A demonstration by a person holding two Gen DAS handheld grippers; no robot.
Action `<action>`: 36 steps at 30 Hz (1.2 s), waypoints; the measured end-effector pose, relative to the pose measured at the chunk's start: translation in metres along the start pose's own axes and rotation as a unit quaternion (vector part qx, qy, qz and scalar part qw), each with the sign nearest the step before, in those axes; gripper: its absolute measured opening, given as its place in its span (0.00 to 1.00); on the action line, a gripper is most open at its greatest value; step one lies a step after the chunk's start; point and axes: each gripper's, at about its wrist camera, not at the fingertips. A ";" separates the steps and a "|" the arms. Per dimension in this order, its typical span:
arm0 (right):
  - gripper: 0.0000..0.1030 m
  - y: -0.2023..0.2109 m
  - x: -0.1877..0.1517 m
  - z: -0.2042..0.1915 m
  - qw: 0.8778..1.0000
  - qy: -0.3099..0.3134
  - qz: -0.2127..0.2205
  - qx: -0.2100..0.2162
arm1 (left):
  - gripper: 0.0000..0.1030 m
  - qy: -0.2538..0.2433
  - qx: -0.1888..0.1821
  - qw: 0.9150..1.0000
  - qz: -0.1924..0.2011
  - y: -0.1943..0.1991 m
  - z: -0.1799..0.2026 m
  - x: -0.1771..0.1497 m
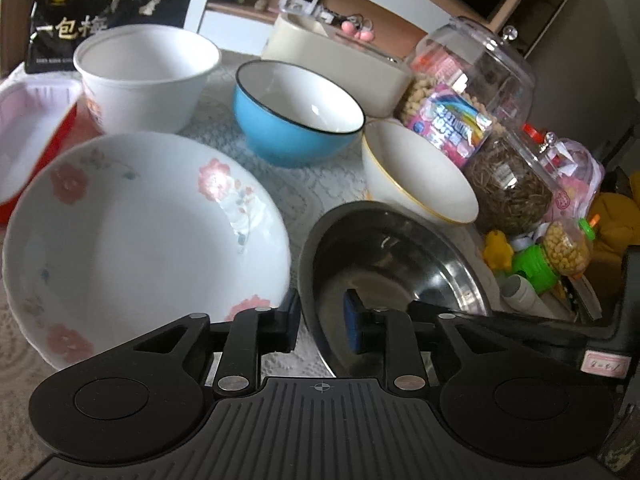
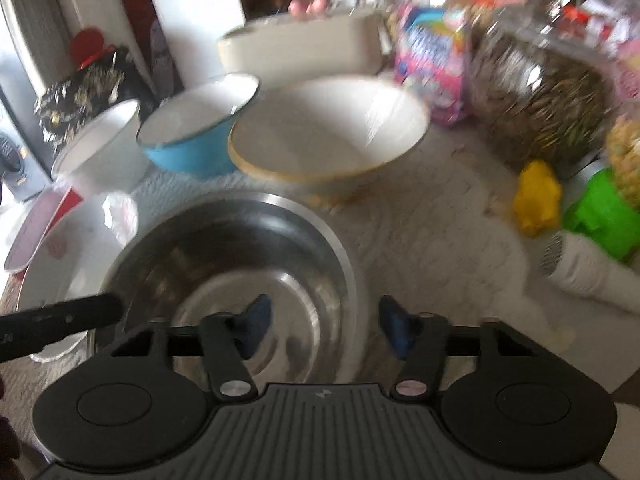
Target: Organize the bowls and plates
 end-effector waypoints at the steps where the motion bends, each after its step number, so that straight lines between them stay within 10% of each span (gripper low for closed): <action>1: 0.46 -0.002 -0.001 -0.002 1.000 0.001 -0.002 -0.004 | 0.26 -0.002 -0.001 1.000 -0.002 -0.001 0.001 0.000; 19: 0.42 -0.003 -0.005 -0.007 0.999 0.026 -0.007 -0.017 | 0.24 -0.010 -0.009 1.000 -0.028 -0.015 0.006 -0.011; 36: 0.42 0.050 0.014 -0.076 0.993 0.088 0.074 0.016 | 0.25 -0.005 0.012 0.995 0.097 0.066 -0.020 0.011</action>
Point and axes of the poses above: each gripper's, at about its wrist camera, not at the fingertips, and y roughly against the way its jaws point, z to its right, x to its top, and after that the axes turned 7 degrees about -x, right-handed
